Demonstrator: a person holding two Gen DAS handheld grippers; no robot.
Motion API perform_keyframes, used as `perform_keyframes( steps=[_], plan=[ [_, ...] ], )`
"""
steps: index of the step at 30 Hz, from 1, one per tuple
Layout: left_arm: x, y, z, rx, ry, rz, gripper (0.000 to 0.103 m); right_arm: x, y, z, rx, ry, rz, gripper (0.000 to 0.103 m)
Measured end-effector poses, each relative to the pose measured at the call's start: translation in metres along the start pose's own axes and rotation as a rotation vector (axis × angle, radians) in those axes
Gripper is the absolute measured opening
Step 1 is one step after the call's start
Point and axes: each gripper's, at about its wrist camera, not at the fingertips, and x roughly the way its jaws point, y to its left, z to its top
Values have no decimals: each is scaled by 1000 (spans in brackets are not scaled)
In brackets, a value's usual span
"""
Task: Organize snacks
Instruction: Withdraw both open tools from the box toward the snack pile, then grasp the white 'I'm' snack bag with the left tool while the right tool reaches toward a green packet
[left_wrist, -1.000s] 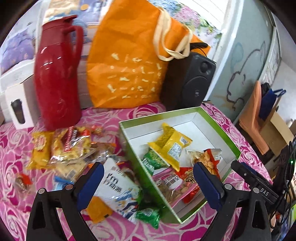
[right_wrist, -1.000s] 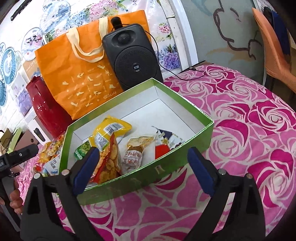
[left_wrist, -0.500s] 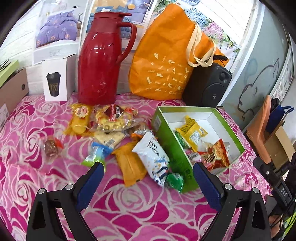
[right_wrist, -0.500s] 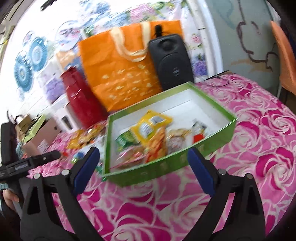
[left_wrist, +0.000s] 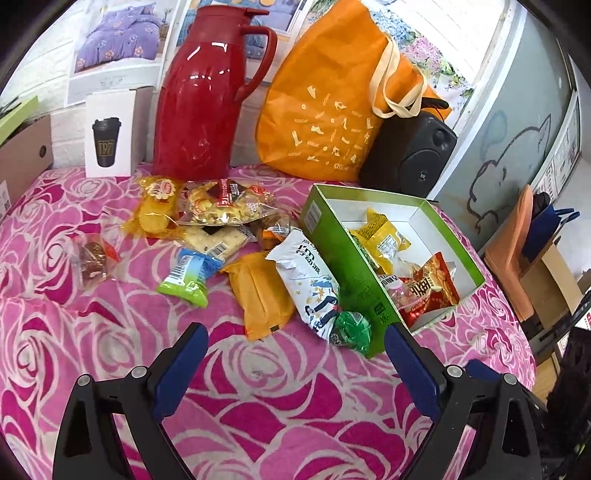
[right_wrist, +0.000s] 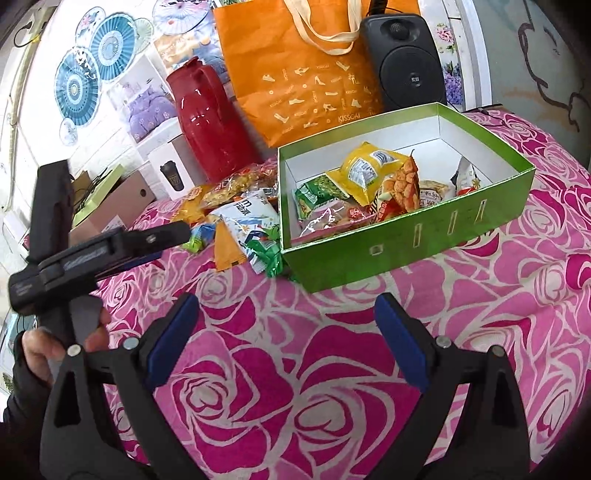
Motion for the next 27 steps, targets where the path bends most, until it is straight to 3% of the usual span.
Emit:
perform_keyframes(
  steps=[5,9,12,14,20,27],
  plan=[
    [33,3,18,-55,40,-31,82,5,-2,-4,13,24,3,96],
    [55,1,29,-58,58,-1,80,15,-3,-8,23,59,11,90],
    [71,-3,35,-48,95,-13,57,24,-3,-8,35,89,24,86],
    [81,-6,36,-18,126,0,29,29,-1,-8,42,105,39,82],
    [66,-3,22,7,121,-21,25,43,11,-4,38,126,68,76],
    [5,6,-10,53,60,15,24,59,19,0,71,150,70,70]
  ],
)
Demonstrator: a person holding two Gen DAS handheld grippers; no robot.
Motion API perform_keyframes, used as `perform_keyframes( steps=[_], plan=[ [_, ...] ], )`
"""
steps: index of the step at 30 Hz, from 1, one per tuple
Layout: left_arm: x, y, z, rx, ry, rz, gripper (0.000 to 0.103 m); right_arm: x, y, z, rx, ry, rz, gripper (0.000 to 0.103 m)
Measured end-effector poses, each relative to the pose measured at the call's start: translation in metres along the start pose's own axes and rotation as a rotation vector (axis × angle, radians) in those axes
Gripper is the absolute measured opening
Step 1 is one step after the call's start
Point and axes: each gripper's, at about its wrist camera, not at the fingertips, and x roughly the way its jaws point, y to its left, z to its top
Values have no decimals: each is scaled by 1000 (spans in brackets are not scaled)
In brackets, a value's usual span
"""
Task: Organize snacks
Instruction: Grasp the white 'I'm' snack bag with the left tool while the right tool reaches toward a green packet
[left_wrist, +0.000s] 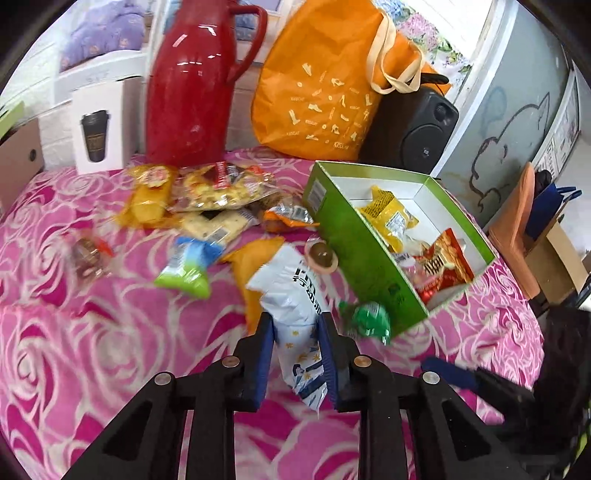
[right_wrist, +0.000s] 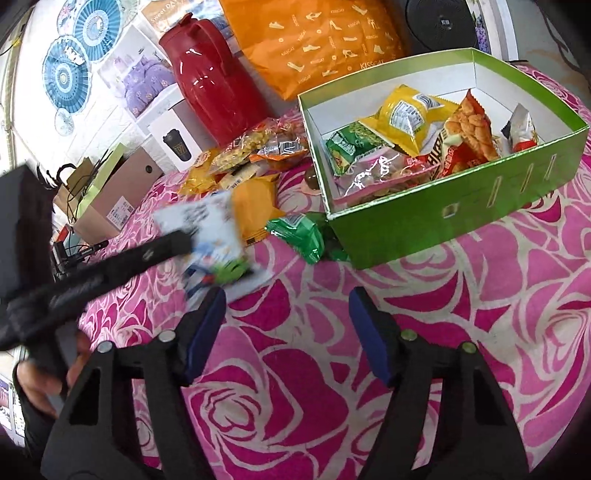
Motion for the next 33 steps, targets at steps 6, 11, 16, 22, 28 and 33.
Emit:
perform_keyframes(
  steps=[6,11,16,22,28,33],
  plan=[
    [-34,30,-37,-94,-19,38,24,19,4,13,99,-18,-59,69],
    [-44,43,-50,-113,-15,50,24,41,0,20,274,-47,-73,69],
    [-45,44,-56,-108,-9,48,24,46,-12,18,379,-83,-54,41],
    [-46,49,-57,-120,-3,34,24,25,-13,10,257,-55,18,33],
    [-47,53,-60,-128,4,33,25,6,-13,-21,59,86,-15,34],
    [-47,58,-67,-146,12,49,28,-9,-25,-31,69,77,-41,45]
  ],
)
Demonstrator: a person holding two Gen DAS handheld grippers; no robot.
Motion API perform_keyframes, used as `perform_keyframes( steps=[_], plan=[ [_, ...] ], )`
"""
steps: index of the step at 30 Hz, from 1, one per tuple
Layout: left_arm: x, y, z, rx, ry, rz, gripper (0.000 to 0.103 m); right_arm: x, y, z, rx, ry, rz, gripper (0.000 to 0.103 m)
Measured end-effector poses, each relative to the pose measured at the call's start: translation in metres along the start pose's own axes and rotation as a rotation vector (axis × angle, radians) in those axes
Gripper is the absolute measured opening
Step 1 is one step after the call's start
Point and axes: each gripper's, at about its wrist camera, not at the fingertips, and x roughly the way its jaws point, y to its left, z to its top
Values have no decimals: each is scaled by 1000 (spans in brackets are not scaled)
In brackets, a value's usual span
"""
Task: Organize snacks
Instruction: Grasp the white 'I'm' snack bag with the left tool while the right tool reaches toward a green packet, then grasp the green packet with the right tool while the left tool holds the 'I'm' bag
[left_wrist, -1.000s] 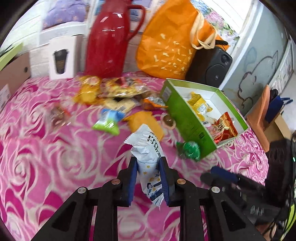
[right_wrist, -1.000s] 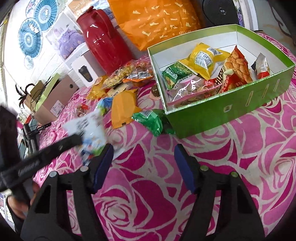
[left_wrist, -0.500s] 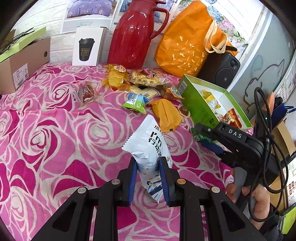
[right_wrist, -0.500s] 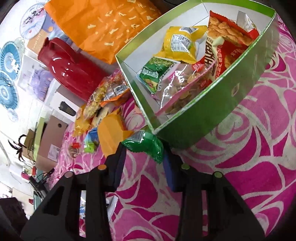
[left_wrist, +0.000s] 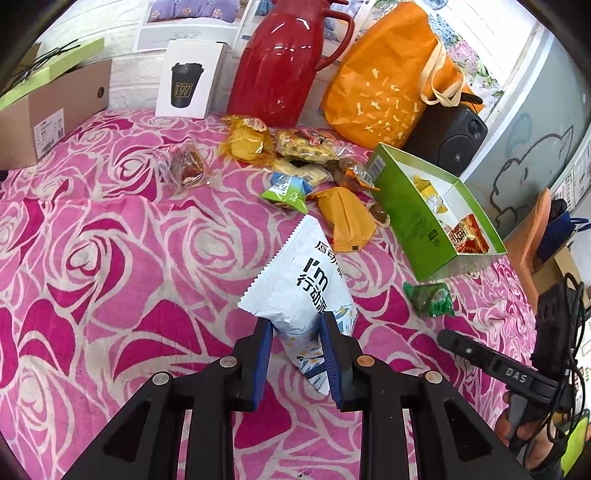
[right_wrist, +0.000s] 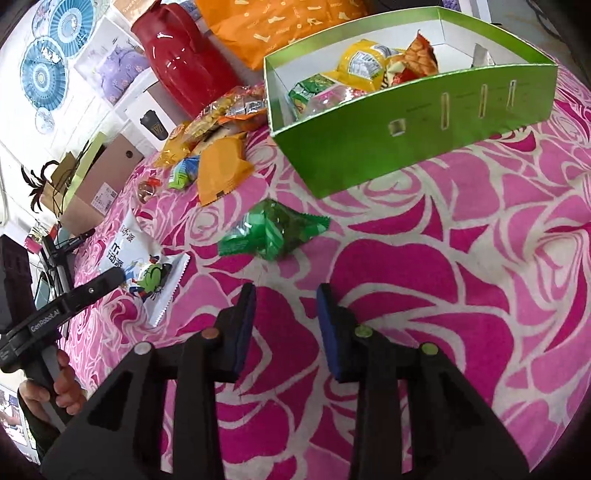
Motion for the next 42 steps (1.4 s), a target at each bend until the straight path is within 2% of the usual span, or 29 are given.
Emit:
perform_keyframes(
  steps=[1,3,11,13,17,25,26,27,28,30,31,35,42],
  plan=[
    [0,1,-1,-3,2,5,30,-2,2,1,-5,-10,0,49],
    [2,2,-1,-16,13,12,36,-2,8,4,-20,-29,7,64],
    [12,7,-2,-84,22,-16,72,14,24,21,-2,-58,-2,65],
    [15,10,-1,-110,26,-29,73,18,27,24,-1,-60,-6,65],
    [24,16,3,-160,31,-63,73,24,29,27,0,-67,-33,65],
    [33,7,7,-115,42,-73,70,29,26,28,5,-69,-52,64],
    [35,7,8,-114,50,-73,70,29,27,28,-3,-74,-57,59],
    [39,6,9,-114,57,-75,70,30,28,28,-20,-80,-62,45],
    [42,5,10,-111,58,-76,70,32,28,27,-30,-76,-68,36],
    [44,-1,11,-91,54,-66,59,36,24,26,-17,-47,-42,31],
    [44,-7,12,-61,60,-66,48,35,23,24,-18,-46,-29,28],
    [37,-28,9,17,47,-47,41,20,24,20,-36,-75,0,27],
    [19,-51,13,60,17,-79,37,-22,23,24,-44,-179,40,27]
  ],
)
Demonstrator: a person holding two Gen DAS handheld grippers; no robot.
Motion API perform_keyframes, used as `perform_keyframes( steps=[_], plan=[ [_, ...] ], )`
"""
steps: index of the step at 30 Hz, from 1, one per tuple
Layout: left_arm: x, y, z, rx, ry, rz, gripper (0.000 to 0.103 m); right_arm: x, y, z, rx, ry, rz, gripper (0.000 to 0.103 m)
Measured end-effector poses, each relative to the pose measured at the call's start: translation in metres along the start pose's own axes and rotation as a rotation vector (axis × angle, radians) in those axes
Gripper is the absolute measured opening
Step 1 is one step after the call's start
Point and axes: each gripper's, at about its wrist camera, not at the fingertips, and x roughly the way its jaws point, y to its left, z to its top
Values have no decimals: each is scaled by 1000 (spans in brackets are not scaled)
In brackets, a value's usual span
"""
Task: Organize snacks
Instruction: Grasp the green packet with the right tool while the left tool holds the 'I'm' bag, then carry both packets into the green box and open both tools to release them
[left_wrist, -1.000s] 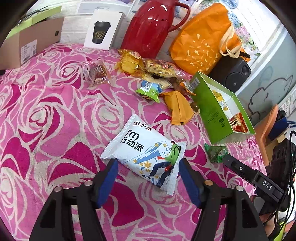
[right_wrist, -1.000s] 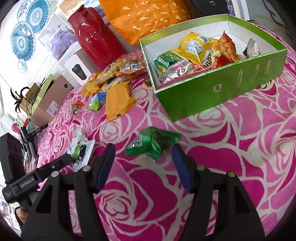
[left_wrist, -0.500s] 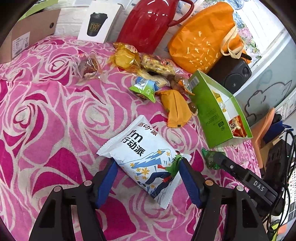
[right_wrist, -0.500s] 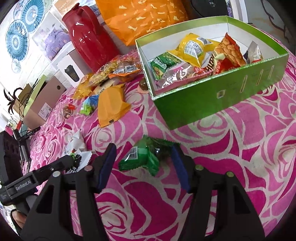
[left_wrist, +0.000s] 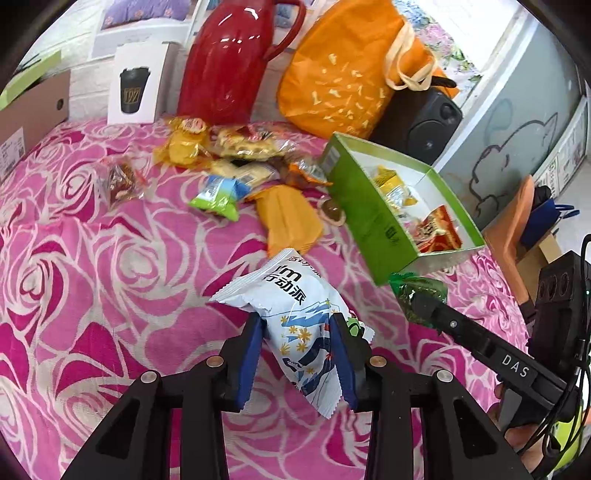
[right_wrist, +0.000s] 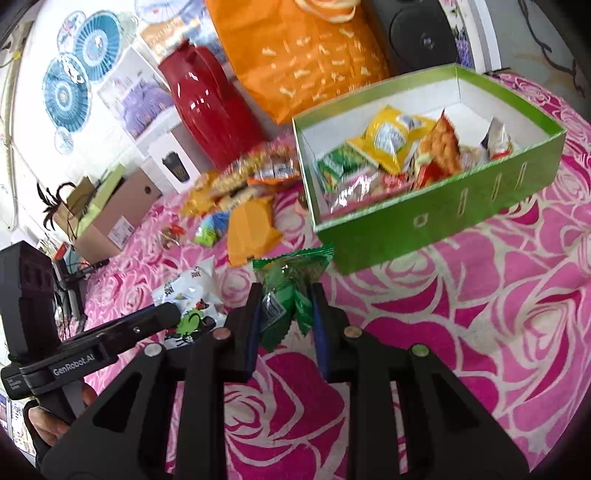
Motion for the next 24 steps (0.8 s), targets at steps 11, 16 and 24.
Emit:
perform_keyframes(
  steps=[11,16,24],
  plan=[
    [-29,-59,47,128,-100,-94,37,-60,-25,37,18,-207,-79,27],
    [-16,-95,74,197,-124,-101,37,-69,-56,49,64,-245,-134,27],
    [27,-128,110,222,-96,-121,37,-68,-102,71,106,-262,-192,27]
  ],
)
